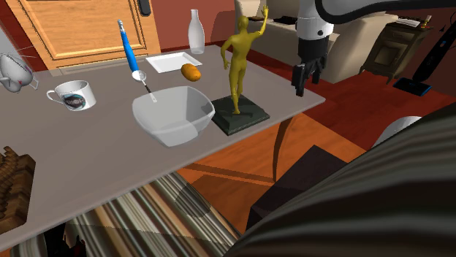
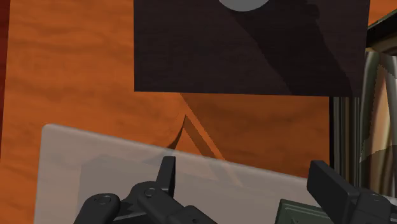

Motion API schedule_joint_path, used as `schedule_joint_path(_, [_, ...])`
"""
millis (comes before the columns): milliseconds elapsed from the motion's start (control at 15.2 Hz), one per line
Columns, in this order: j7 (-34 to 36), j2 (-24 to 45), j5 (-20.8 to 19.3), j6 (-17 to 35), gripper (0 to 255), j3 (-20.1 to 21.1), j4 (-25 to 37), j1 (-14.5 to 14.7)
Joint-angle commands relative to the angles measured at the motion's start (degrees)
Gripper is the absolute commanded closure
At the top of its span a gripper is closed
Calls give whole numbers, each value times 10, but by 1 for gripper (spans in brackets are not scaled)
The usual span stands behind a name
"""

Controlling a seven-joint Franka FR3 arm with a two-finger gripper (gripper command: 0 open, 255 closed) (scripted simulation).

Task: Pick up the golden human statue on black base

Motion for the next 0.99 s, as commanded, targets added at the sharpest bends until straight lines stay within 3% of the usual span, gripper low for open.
schedule_joint_path(0, [0, 0, 0, 0, 0, 0, 0, 0])
schedule_joint_path(462, [125, 66, 67, 98, 0, 64, 16, 11])
schedule_joint_path(924, [246, 158, 98, 196, 0, 127, 67, 10])
